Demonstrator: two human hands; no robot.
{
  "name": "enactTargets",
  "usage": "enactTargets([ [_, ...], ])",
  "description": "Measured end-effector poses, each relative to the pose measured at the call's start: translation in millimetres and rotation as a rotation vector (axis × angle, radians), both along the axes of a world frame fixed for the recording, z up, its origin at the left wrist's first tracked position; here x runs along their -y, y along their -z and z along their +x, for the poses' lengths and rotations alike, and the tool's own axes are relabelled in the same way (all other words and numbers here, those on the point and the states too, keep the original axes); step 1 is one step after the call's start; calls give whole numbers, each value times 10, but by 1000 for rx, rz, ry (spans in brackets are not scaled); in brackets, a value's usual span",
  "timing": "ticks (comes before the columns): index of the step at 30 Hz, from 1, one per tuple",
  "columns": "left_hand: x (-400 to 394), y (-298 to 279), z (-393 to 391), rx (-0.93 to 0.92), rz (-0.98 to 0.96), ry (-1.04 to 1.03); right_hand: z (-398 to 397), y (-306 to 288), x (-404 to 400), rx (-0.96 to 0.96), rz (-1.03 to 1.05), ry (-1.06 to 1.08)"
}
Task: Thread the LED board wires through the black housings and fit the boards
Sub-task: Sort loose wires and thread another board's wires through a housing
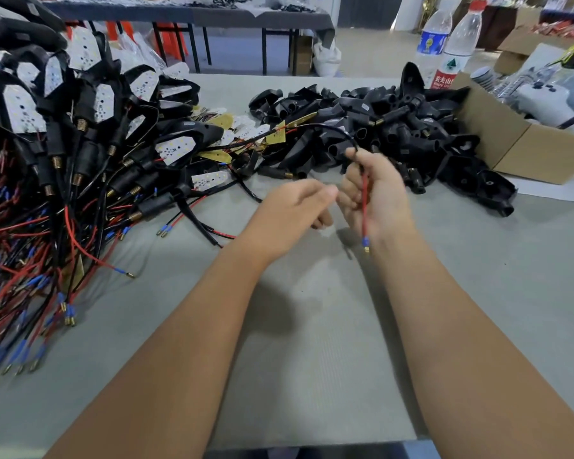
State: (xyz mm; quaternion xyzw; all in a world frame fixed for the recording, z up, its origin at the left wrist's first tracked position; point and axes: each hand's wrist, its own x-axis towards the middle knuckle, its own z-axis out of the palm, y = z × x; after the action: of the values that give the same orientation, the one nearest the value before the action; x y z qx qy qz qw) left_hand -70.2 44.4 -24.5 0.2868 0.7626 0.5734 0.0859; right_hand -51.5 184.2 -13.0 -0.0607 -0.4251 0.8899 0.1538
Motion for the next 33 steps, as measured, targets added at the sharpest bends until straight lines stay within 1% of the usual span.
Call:
enactTargets([
  [2,-4,-1,5,-40,-66,23,-22,4,54,73,153,40],
  [3,10,-8,1,-46,-75,22,-28,9,68,77,168,35],
  [6,65,-66,1,-6,9,21,-32,5,60,0,97,21],
  [8,88,-118,8,95,75,55,-14,-7,64,-53,66,19],
  [10,100,-163,18,200,136,122,6,-12,70,-64,57,19],
  [12,95,-171,13,195,146,174,35,-26,75,-90,47,-9],
  [15,84,-140,5,142,126,214,78,-43,61,-190,-83,-193],
  [17,76,-114,-17,186,161,157,109,-61,35,-251,-182,-334],
  [20,60,-79,-104,211,197,-92,123,-59,-50,-316,-255,-424],
  [22,81,-44,-173,164,216,-250,123,-59,-83,-346,-283,-415],
  [23,106,-32,-198,147,224,-290,115,-59,-94,-349,-292,-390],
  [26,169,-9,-232,142,264,-308,102,-49,-122,-301,-293,-248],
  [28,174,-15,-254,122,286,-308,85,-56,-156,-219,-212,-138],
  [29,167,-25,-263,111,292,-313,65,-74,-181,-156,-120,-85],
  [31,155,-38,-280,110,315,-336,5,-125,-202,51,178,-49],
  [33,157,-24,-299,136,338,-388,-19,-164,-161,309,499,-169],
])
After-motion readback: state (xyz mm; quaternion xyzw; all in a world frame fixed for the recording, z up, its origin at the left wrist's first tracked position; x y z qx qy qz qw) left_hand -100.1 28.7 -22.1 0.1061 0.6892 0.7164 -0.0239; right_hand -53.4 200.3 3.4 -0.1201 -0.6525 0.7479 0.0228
